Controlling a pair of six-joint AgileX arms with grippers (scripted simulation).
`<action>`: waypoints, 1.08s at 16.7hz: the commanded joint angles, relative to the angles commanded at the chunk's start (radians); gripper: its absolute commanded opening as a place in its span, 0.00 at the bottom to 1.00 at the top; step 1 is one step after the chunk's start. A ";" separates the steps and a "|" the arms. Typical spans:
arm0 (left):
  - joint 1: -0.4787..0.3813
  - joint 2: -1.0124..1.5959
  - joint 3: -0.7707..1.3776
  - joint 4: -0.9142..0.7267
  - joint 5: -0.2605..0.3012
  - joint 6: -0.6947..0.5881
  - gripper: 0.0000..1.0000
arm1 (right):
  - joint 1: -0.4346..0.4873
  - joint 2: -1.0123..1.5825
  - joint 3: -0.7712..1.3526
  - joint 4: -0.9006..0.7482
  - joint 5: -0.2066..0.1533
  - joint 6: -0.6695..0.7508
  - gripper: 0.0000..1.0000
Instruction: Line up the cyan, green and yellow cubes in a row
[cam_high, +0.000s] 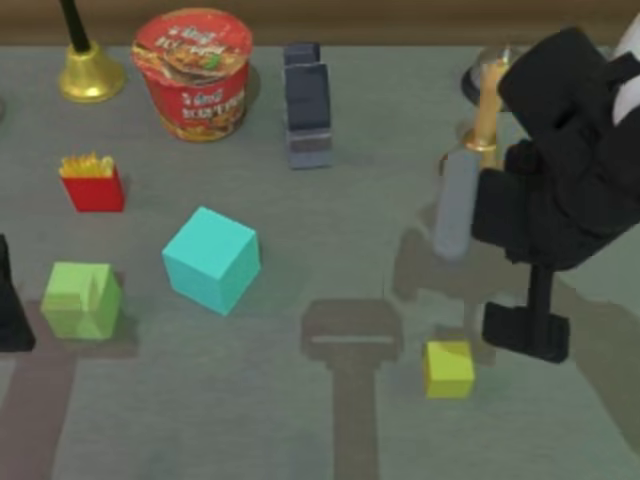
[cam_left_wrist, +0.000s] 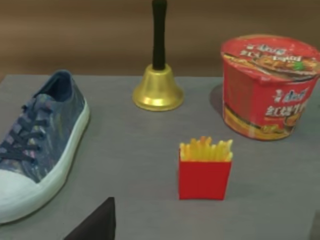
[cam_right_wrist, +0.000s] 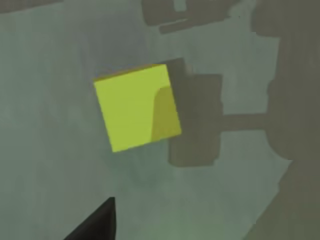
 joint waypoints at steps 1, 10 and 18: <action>-0.004 0.078 0.057 -0.044 0.000 -0.002 1.00 | -0.032 -0.082 -0.055 0.047 -0.005 0.034 1.00; -0.050 1.008 0.644 -0.532 -0.008 -0.022 1.00 | -0.358 -1.001 -0.734 0.520 -0.014 0.466 1.00; -0.078 1.529 1.033 -0.819 -0.005 -0.041 1.00 | -0.513 -1.520 -1.133 0.822 0.039 0.757 1.00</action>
